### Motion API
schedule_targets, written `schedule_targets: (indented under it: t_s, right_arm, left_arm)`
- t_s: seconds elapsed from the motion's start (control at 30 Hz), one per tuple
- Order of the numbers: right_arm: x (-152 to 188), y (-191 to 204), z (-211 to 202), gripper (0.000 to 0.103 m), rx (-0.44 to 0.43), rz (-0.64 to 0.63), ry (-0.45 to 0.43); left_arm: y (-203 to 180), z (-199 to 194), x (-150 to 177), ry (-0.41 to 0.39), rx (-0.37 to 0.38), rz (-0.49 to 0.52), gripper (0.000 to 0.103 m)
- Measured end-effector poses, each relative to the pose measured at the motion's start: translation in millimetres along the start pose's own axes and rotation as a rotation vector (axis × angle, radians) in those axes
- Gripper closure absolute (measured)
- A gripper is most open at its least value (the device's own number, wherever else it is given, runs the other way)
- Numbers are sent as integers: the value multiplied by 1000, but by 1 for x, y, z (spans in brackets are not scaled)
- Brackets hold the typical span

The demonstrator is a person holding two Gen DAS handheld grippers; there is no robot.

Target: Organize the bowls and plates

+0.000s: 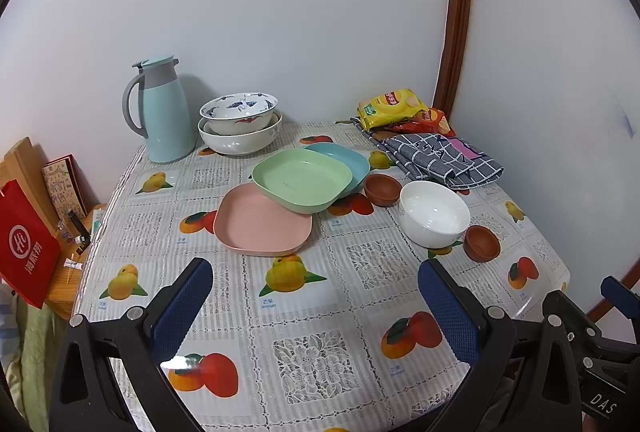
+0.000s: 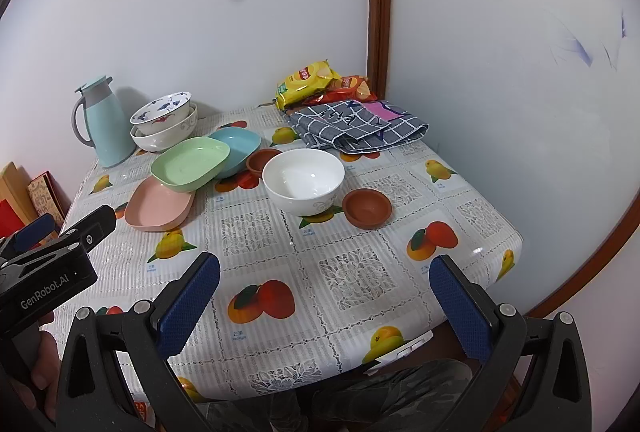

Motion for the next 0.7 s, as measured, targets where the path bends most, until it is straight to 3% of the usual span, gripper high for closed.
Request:
schedule_targets:
  t_s: [0.7]
  right_arm:
    - [1,1,-1,0,-3,4,-1]
  left_arm:
    - [0,-1,-1,-2,-2,1,0]
Point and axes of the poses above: each gripper's, at about its wrist camera, not at the fingertips, and z roughly the way its jaws point, y to its left, x to its underside, the point moved 5 cm from there along z, roughly the way its jaws point, and after that the axes turned 13 degrees about y, right-handed, at the moved point
